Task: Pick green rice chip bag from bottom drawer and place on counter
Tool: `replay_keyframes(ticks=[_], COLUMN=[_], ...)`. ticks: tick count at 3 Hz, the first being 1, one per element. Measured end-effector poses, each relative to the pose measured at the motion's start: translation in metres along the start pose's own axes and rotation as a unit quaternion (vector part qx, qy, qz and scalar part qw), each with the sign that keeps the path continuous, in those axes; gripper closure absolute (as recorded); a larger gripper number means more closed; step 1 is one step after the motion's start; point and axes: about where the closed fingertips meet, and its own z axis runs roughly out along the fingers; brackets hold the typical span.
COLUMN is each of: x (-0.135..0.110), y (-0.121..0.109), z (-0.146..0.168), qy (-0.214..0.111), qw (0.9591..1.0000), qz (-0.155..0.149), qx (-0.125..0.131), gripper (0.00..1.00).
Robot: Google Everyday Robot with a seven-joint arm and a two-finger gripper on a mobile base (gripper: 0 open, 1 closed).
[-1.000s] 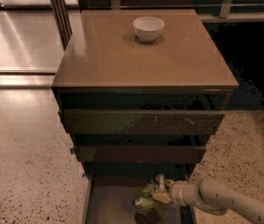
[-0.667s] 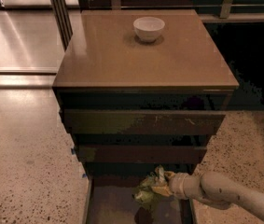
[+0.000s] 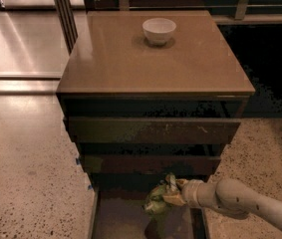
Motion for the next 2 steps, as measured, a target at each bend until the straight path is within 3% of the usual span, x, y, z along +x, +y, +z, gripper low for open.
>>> replay_keyframes(ticks=[1,2], x=[-0.016,-0.063], y=[-0.002,0.002], z=[-0.006,-0.026], qy=[-0.004,-0.013], qw=[0.9999,0.9987], qz=[-0.009,-0.048], qx=[0.004,0.012], gripper=[1.00,1.00])
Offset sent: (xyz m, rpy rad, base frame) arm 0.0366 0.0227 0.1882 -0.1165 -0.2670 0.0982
